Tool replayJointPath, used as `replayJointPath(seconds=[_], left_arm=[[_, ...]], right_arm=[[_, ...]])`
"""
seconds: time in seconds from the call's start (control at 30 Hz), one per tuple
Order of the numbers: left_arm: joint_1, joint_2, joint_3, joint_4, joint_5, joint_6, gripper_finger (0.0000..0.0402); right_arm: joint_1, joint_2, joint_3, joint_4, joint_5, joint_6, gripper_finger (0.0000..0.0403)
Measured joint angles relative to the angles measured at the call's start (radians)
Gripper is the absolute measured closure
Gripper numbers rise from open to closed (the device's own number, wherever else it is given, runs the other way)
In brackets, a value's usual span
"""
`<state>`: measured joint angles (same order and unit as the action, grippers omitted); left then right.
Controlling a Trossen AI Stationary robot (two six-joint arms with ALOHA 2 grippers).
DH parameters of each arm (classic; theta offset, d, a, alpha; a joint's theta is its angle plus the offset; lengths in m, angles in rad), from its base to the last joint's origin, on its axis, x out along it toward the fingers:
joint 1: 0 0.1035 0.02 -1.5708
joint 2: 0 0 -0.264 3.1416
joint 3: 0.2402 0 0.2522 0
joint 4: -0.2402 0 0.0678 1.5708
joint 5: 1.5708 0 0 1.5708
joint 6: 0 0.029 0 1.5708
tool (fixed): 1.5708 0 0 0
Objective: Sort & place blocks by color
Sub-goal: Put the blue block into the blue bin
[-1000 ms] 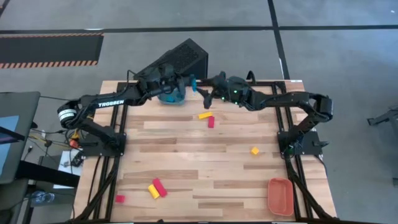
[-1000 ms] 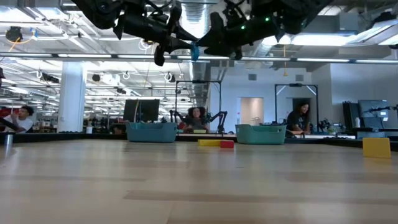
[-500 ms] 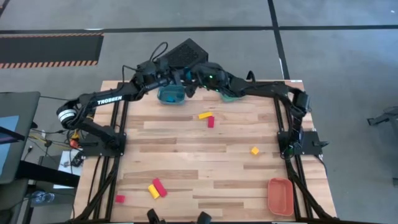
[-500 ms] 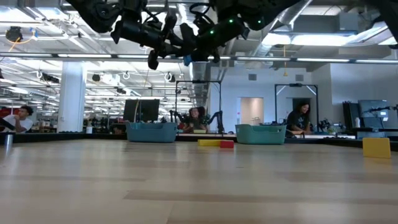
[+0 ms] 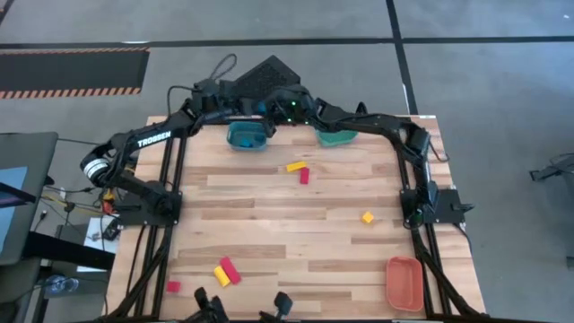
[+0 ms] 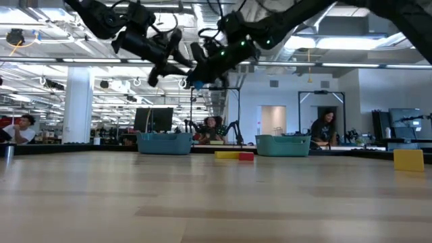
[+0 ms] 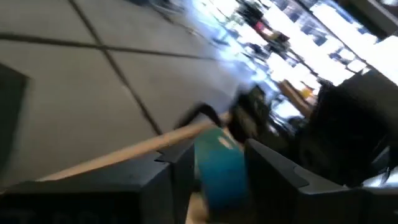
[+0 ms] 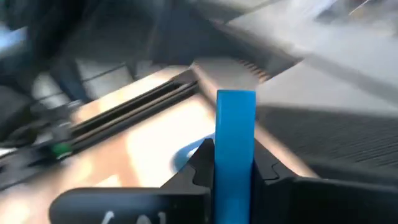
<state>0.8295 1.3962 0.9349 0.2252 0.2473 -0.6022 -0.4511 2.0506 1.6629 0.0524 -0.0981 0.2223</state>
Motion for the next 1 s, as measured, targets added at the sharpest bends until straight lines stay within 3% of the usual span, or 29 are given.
replayJointPath(seconds=[0.1, 0.27, 0.57, 1.0], left_arm=[[0.051, -0.002, 0.001, -0.036, -0.049, 0.037, 0.0240], [0.120, -0.003, 0.001, -0.055, -0.034, 0.094, 0.0203], [0.226, -0.005, 0.001, -0.043, 0.063, 0.165, 0.0194], [0.262, -0.005, 0.001, -0.053, 0.111, 0.290, 0.0193]], right_arm=[[-0.006, 0.077, 0.060, -0.049, -0.100, 0.068, 0.0361], [0.010, 0.202, 0.237, -0.189, -0.114, 0.059, 0.0360], [-0.005, 0.369, 0.504, -0.367, -0.167, 0.059, 0.0353], [-0.010, 0.411, 0.575, -0.438, -0.215, 0.067, 0.0261]])
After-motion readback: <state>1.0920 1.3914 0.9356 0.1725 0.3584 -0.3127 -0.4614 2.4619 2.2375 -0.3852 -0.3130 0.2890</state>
